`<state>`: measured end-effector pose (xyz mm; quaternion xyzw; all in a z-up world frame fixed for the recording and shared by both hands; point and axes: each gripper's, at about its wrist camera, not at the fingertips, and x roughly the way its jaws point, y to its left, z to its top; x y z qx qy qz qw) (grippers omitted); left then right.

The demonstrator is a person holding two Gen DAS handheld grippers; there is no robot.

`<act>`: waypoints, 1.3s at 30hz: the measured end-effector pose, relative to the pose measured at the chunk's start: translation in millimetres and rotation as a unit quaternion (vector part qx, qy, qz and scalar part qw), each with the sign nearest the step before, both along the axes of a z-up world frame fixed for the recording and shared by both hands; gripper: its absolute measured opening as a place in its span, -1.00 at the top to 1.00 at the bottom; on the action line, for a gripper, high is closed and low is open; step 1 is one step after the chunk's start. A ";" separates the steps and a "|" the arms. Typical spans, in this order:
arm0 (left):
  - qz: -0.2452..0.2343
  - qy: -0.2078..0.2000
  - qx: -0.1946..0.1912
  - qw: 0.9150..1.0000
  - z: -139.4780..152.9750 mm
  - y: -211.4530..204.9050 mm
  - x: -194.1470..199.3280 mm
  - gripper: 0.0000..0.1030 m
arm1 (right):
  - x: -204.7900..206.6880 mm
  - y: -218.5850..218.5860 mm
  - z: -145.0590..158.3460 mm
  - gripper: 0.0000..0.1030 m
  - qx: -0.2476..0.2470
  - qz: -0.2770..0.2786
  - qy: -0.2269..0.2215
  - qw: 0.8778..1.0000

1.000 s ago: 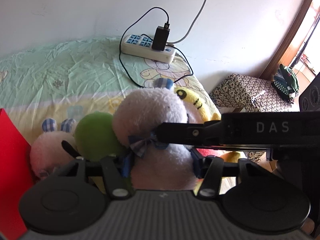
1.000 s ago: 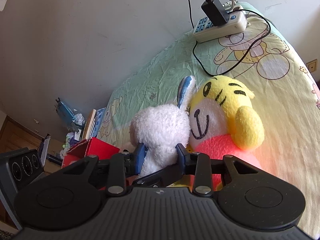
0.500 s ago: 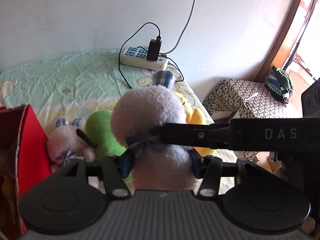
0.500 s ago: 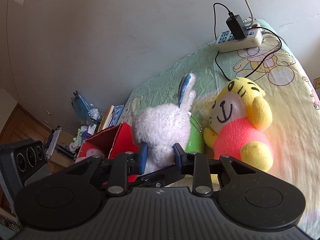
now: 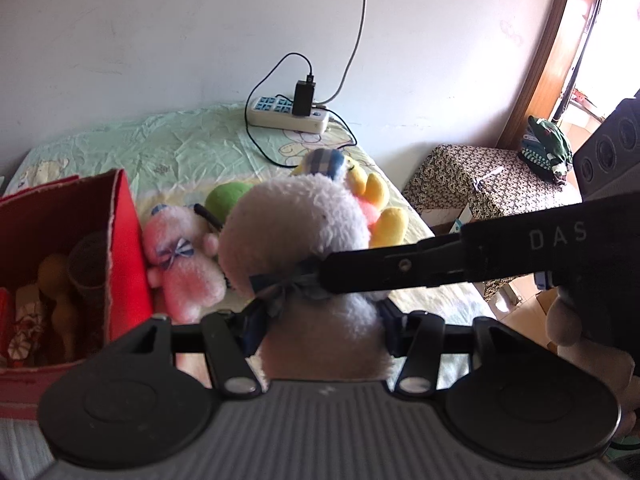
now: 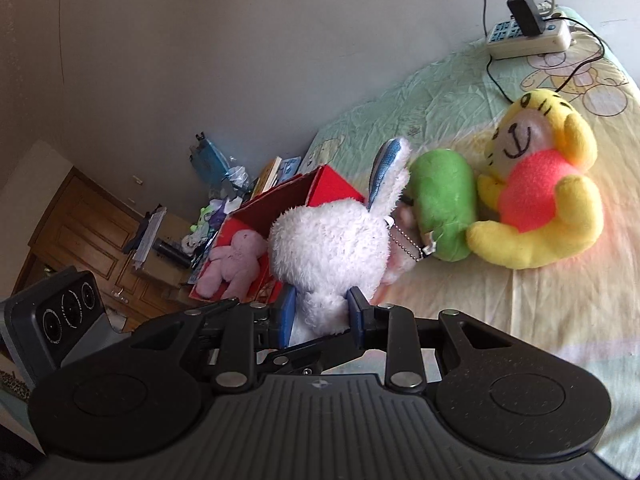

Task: Organize objects
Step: 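Carry the white bunny into the red box beside the teddy bear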

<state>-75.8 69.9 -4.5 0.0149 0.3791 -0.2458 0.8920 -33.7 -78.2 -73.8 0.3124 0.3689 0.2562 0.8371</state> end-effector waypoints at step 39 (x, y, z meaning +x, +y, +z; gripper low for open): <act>0.045 -0.006 0.008 0.999 -18.2 269.5 75.4 -0.05 | 113.8 245.1 -18.8 0.41 -0.025 0.002 0.011 1.000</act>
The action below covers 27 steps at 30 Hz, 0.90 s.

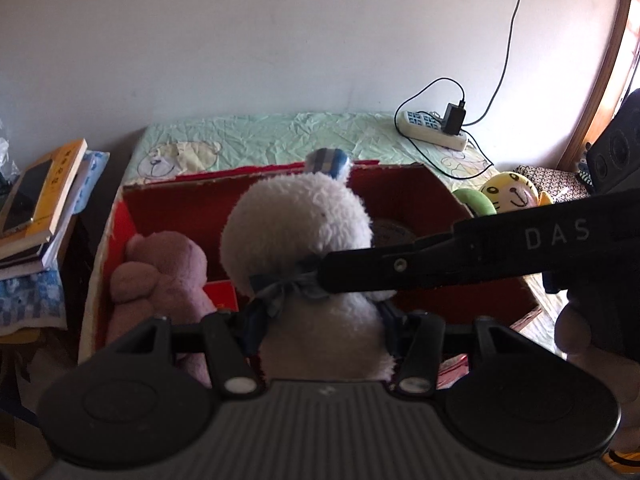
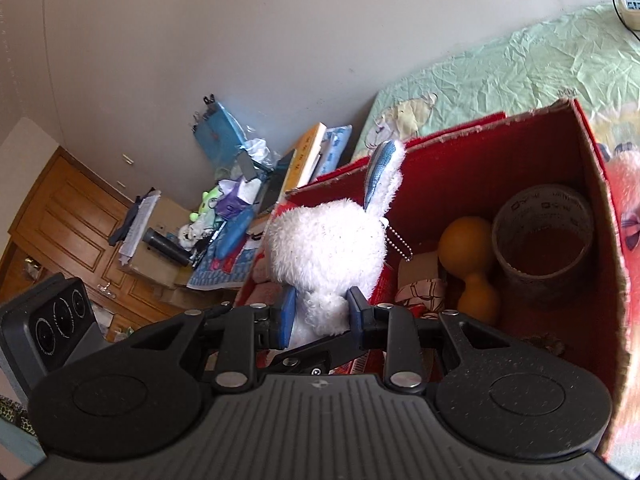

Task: Organize objects
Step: 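Carry the white bunny into the red box beside the teddy bear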

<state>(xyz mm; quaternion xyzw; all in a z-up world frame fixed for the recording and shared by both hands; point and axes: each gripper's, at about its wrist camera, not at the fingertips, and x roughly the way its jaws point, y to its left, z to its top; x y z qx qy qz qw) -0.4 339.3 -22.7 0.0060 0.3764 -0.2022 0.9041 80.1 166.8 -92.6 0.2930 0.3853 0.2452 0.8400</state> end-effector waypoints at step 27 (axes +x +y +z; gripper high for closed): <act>-0.010 0.073 -0.003 0.997 -44.9 9.3 32.9 -0.50 | 25.3 11.1 -21.4 0.13 -0.093 -0.032 0.081 0.992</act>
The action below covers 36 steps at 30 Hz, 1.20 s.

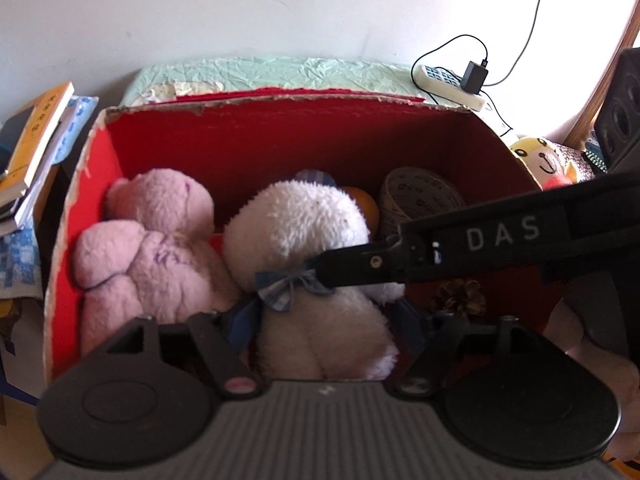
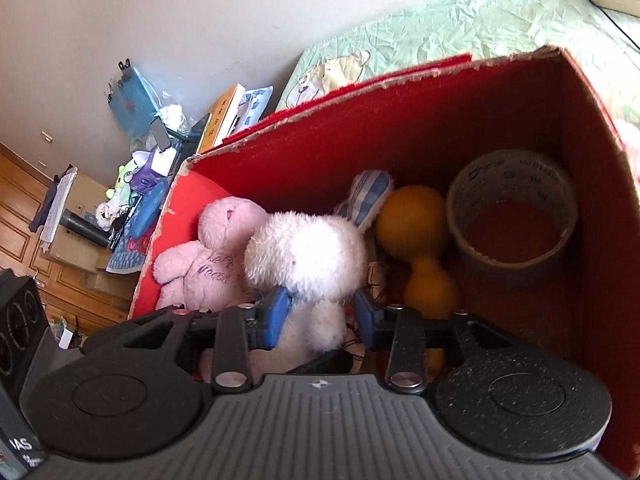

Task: Organize objects
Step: 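Carry the white bunny into the red box beside the teddy bear, then open the right gripper to release the bunny in the box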

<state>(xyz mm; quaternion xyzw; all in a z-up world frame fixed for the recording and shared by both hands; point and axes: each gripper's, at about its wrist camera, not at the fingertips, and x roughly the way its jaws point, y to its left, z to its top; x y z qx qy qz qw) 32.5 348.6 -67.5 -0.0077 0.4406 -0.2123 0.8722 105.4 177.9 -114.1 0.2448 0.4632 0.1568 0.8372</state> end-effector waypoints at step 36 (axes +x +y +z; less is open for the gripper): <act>0.120 -0.030 0.080 0.989 40.0 -47.9 -34.1 -0.86 | -48.5 -47.1 35.7 -0.10 0.002 0.023 -0.095 0.995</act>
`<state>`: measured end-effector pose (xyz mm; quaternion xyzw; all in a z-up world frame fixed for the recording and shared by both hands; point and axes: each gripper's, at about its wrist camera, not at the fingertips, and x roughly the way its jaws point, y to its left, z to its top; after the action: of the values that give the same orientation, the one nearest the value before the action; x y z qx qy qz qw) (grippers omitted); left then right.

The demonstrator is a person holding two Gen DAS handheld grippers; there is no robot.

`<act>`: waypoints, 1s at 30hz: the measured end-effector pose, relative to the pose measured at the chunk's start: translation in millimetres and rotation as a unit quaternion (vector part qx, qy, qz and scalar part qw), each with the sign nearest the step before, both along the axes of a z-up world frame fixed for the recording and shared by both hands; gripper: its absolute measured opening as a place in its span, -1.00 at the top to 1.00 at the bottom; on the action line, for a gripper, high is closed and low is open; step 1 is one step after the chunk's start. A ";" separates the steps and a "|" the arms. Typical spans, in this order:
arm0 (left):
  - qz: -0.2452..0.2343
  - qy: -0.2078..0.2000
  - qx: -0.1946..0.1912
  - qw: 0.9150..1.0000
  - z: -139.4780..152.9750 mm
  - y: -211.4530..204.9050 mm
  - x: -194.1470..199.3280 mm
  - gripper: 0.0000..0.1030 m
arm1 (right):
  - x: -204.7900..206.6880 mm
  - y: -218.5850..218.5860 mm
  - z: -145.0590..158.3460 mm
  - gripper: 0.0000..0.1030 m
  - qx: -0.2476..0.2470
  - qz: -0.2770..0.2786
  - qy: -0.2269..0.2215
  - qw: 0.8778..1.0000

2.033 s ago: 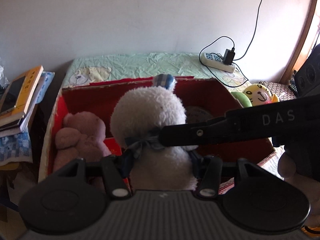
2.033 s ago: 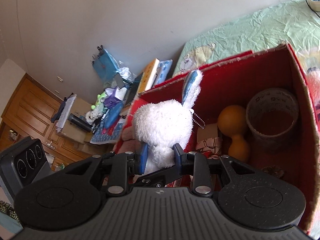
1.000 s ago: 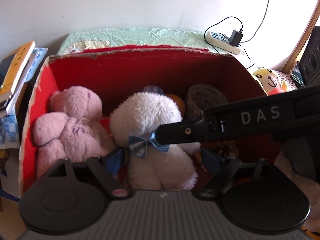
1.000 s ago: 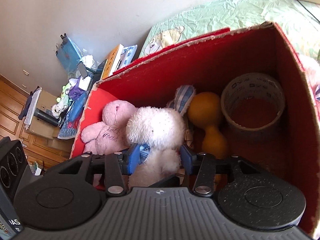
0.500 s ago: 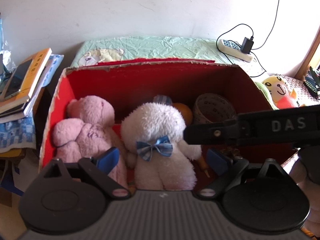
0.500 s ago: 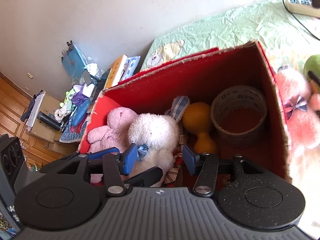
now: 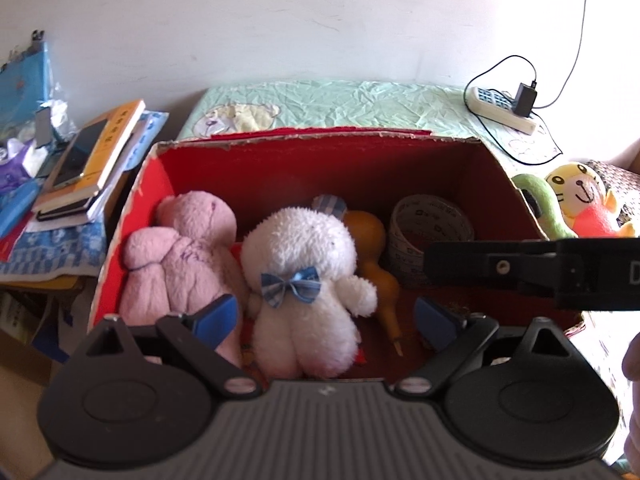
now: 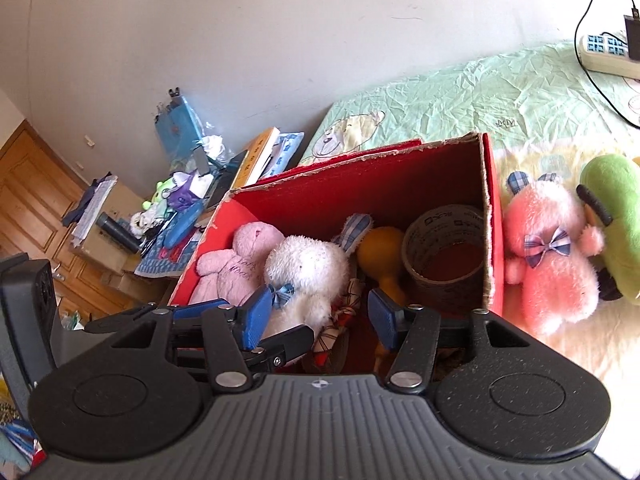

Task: Organize objects
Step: 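Open the right gripper to release the bunny in the box, then move the right tool toward the yellow-and-pink tiger plush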

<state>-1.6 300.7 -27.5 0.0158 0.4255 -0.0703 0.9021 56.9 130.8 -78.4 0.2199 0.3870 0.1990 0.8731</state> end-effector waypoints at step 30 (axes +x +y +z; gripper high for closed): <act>0.134 -0.005 0.092 0.987 21.9 -61.4 -60.7 -0.87 | -53.1 -33.0 5.6 0.10 0.015 0.105 -0.081 0.991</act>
<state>-62.2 239.2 -5.6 0.0417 0.4235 0.0903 0.9004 3.7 97.8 -72.8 0.1742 0.3333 0.3124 0.8723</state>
